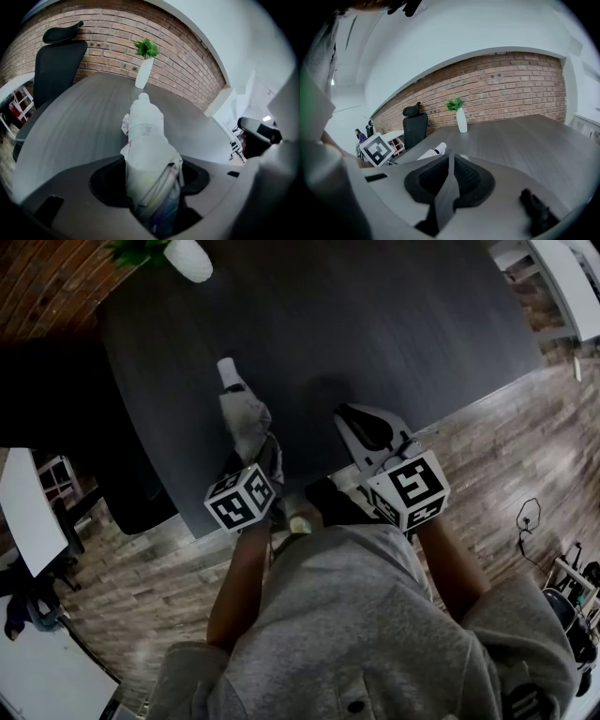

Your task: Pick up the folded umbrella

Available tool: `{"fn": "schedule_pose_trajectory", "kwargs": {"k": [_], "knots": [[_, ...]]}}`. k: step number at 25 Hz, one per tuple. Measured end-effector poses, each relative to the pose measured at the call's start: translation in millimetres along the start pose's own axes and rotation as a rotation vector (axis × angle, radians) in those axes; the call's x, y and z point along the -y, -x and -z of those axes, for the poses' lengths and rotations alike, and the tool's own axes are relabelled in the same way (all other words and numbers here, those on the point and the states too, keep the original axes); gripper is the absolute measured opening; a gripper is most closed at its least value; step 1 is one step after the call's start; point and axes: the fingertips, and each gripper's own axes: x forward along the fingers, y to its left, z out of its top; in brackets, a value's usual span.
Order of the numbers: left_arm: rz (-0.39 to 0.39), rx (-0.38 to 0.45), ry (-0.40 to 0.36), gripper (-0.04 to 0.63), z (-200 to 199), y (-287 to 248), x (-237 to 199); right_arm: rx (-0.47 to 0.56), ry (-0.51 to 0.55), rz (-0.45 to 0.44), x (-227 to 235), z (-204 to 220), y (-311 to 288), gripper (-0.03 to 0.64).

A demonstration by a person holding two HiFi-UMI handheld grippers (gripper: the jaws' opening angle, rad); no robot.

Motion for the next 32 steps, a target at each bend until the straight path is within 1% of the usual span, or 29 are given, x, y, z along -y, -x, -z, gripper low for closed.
{"fn": "schedule_pose_trajectory", "kwargs": {"k": [5,12,17,25,32], "knots": [[0.016,0.064,0.006,0.262,-7.7,28.8,-2.0,0.028,0.027,-0.012,-17.5,-7.5,11.1,0.044],[0.029,0.163,-0.028,0.262,-17.9,74.3,2.6,0.045,0.055,-0.035,-41.8,-7.0,23.1,0.044],[0.049,0.214,-0.013,0.262,-17.3,104.8,2.9,0.068,0.065,-0.044,-55.6,-9.8,31.1,0.044],[0.098,0.280,-0.032,0.262,-15.1,145.2,3.5,0.098,0.085,-0.026,-80.8,-9.6,46.8,0.044],[0.141,0.323,-0.064,0.262,3.3,189.4,-1.2,0.130,0.116,0.005,-114.2,-4.1,74.5,0.044]]}}
